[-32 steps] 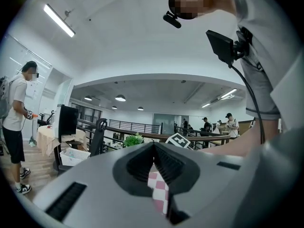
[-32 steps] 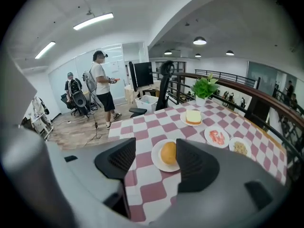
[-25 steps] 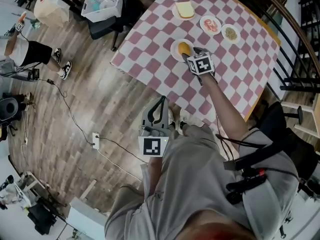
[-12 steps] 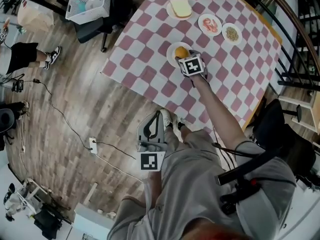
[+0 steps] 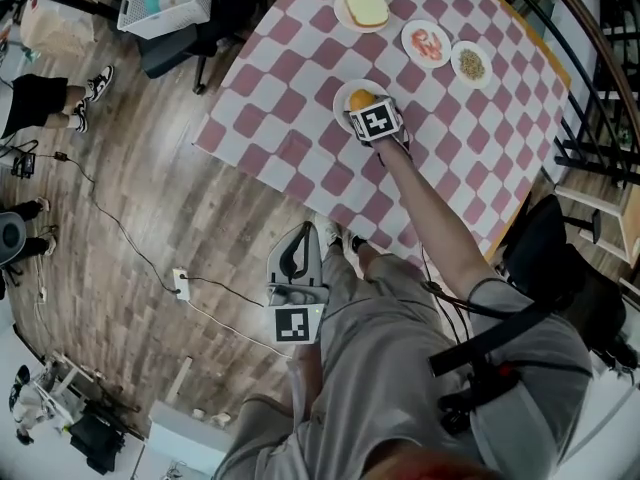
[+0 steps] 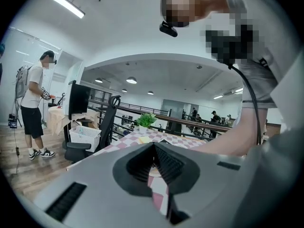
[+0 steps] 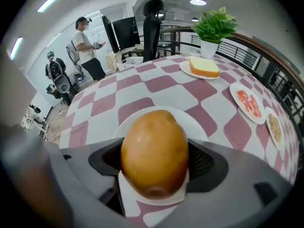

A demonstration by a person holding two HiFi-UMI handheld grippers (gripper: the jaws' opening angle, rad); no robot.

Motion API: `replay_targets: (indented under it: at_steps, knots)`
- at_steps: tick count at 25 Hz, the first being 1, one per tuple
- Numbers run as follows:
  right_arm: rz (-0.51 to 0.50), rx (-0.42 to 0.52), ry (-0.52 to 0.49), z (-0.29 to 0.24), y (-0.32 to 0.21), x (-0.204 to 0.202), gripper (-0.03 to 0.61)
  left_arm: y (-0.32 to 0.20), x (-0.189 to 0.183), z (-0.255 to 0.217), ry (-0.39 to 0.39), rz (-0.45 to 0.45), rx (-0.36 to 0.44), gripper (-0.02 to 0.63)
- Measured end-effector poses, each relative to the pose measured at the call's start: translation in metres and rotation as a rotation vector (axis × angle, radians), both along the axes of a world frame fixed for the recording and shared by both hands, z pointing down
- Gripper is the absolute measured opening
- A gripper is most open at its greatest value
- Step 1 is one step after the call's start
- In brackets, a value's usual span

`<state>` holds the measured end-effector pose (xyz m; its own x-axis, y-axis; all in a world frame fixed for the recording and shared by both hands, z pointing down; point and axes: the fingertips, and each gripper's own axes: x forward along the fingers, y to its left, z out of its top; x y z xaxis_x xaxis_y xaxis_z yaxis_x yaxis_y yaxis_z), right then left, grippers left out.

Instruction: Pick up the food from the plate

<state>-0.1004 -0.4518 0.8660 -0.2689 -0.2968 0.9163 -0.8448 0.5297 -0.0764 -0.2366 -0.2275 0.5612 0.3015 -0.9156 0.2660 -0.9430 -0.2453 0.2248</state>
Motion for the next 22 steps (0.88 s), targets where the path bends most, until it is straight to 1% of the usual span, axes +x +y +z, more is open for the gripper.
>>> replay_targets:
  at_steps: [4, 8, 10, 15, 22]
  knots:
    - [0.004, 0.026, -0.021, -0.0012, -0.0009, -0.0014, 0.356, -0.0071, 0.0028, -0.0008, 0.013, 0.006, 0.001, 0.006]
    - [0.003, 0.009, -0.012, -0.0001, 0.0015, -0.0017, 0.356, -0.0098, 0.0058, -0.0046, 0.031, 0.001, 0.002, 0.008]
    - [0.008, 0.011, -0.008, 0.0006, 0.0022, -0.0001, 0.356, -0.0098, 0.0068, -0.0045, 0.025, 0.006, -0.003, 0.008]
    - [-0.009, 0.052, -0.014, 0.0014, -0.0016, 0.0002, 0.354, -0.0074, 0.0047, -0.0023, 0.025, 0.006, -0.004, 0.008]
    - [-0.015, 0.053, -0.027, 0.0058, -0.0028, -0.0027, 0.354, -0.0006, 0.0023, 0.0019, 0.023, -0.011, -0.004, 0.007]
